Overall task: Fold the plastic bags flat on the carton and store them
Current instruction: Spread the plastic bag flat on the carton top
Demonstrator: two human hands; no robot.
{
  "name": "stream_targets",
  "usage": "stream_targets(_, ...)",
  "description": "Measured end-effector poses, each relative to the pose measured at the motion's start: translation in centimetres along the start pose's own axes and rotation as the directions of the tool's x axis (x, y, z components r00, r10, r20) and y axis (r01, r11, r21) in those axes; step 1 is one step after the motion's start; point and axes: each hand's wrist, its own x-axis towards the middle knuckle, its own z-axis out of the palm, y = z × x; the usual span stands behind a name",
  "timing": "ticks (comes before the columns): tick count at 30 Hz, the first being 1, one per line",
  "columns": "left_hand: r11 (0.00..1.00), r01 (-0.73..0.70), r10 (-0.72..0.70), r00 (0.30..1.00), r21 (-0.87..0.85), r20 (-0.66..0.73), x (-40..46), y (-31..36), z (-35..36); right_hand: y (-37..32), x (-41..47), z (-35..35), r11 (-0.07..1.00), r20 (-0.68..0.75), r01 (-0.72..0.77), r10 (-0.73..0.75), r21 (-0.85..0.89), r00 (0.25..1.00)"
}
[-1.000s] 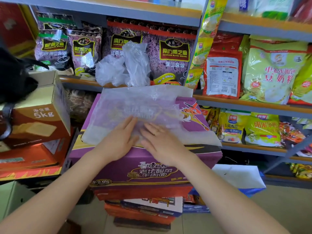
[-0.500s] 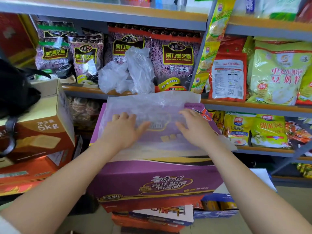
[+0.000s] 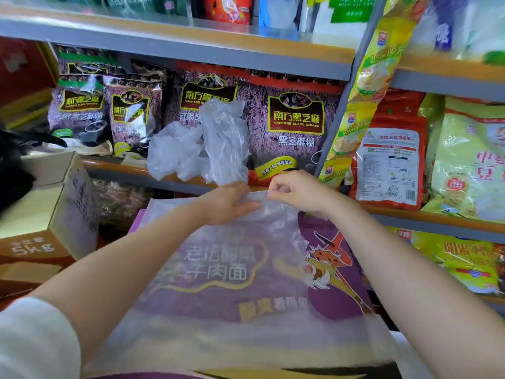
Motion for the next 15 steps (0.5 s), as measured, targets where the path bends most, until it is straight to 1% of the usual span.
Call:
stream_targets(1, 1.000, 0.014, -0.014, 0.999, -0.017, 0.036, 0.2, 0.1, 0.0, -0.2, 0.0, -0.5, 0.999, 0.024, 0.026, -0.025, -0.039, 0.999)
stream_targets(2, 0.999, 0.030, -0.029, 0.997, -0.019, 0.066, 0.2, -0.1, 0.1, -0.3, -0.1, -0.8, 0.994, 0.078, 0.035, -0.027, -0.102, 0.997)
stream_targets(3, 0.999, 0.035, -0.036, 0.997, 0.018, 0.074, 0.1, -0.2, 0.3, -0.2, -0.2, -1.1, 0.985, 0.145, 0.033, -0.008, -0.171, 0.989)
stream_targets(5, 0.989, 0.024, -0.029, 0.999, 0.149, 0.035, -0.5, -0.7, 0.8, 1.3, -0.6, -1.3, 0.961, 0.254, 0.022, 0.050, -0.276, 0.966)
stream_targets(6, 0.978, 0.025, -0.027, 1.000, 0.205, 0.006, -0.7, -1.3, 1.2, 2.4, -1.0, -1.2, 0.955, 0.281, 0.017, 0.070, -0.297, 0.957)
stream_targets(8, 0.960, 0.026, -0.014, 0.999, 0.278, -0.045, -1.2, -2.3, 1.6, 4.7, -2.1, -0.7, 0.958, 0.305, -0.022, 0.113, -0.287, 0.946)
stream_targets(10, 0.937, 0.006, 0.041, 0.991, 0.350, -0.127, -1.7, -3.0, 1.6, 6.9, -3.3, -0.4, 0.952, 0.304, -0.101, 0.192, -0.290, 0.933)
stream_targets(12, 0.912, -0.020, 0.115, 0.971, 0.410, -0.208, -2.0, -3.3, 1.5, 8.4, -4.3, -0.2, 0.931, 0.259, -0.191, 0.276, -0.311, 0.926)
stream_targets(13, 0.906, -0.007, 0.119, 0.964, 0.423, -0.239, -2.1, -3.3, 1.3, 8.9, -4.6, -0.2, 0.913, 0.211, -0.241, 0.320, -0.329, 0.924)
stream_targets(15, 0.907, 0.055, 0.058, 0.965, 0.417, -0.254, -2.4, -3.3, 1.0, 8.6, -5.2, -0.6, 0.837, 0.075, -0.339, 0.407, -0.431, 0.910)
